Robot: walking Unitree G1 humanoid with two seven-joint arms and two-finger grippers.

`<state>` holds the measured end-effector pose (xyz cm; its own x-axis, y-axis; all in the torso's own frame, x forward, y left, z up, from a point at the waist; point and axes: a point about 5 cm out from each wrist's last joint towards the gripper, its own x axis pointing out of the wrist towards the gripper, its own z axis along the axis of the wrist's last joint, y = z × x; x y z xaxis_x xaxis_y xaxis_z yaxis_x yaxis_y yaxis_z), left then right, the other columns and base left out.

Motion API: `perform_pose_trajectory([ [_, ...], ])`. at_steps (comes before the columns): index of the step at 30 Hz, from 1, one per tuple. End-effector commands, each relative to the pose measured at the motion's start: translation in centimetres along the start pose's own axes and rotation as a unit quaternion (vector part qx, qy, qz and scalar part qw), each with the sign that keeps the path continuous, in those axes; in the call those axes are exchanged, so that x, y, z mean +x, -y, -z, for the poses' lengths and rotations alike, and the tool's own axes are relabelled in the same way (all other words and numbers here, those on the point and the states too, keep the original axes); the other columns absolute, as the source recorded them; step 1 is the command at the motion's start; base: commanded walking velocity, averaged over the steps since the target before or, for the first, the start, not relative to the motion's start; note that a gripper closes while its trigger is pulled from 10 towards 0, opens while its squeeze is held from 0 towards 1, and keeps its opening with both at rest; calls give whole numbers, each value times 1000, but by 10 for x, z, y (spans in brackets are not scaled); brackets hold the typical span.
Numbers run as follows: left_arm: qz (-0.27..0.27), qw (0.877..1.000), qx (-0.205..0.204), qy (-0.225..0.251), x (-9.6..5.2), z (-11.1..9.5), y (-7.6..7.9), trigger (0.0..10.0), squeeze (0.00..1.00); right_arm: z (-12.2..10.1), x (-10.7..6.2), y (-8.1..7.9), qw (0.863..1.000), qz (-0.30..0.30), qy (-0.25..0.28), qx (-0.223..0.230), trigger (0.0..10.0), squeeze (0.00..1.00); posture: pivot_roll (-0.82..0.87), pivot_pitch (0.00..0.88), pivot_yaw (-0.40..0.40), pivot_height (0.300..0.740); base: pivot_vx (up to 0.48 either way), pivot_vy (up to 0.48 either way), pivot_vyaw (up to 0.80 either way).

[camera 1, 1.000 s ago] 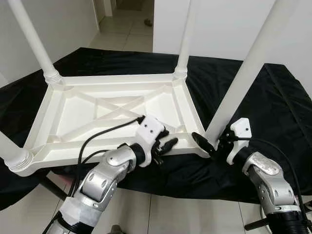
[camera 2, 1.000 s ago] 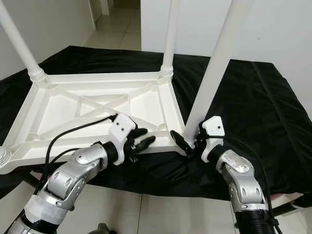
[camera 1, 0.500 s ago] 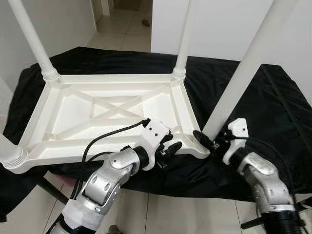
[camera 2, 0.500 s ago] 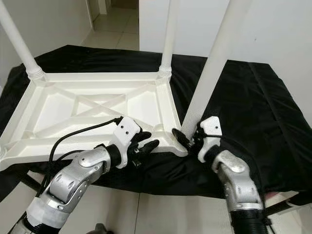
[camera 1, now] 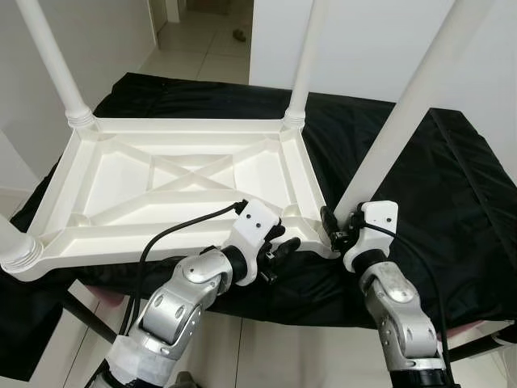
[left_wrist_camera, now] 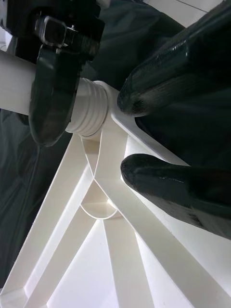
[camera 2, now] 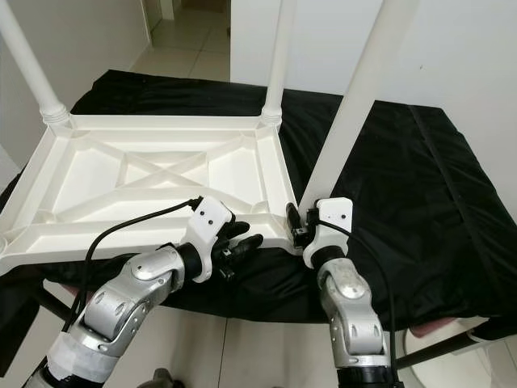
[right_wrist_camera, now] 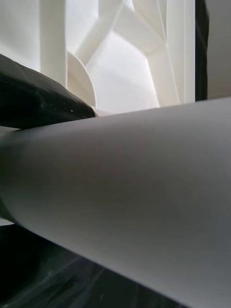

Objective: Building children table

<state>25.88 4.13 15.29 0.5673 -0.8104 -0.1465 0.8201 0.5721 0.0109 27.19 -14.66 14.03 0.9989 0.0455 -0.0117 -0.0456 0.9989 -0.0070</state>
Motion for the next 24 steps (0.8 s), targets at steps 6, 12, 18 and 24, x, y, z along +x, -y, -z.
perform_pose_trajectory([
  [6,-33,999,-18,0,3,6,-9,10000,0,14,-3,-6,999,9,-46,16,10000,0,-25,39,-41,740,0,0,0],
  [12,-34,999,-37,6,5,2,-8,10000,0,7,-2,-9,998,-38,-19,37,10000,1000,-20,19,-34,740,0,0,0],
  [18,-48,998,-30,12,9,-2,-8,10000,0,1,0,-4,995,-96,-7,20,10000,0,-16,5,-31,740,0,0,0],
  [24,-43,998,-34,18,9,-4,-4,10000,0,-4,0,6,985,-172,11,2,10000,0,-11,0,-29,740,0,0,0],
])
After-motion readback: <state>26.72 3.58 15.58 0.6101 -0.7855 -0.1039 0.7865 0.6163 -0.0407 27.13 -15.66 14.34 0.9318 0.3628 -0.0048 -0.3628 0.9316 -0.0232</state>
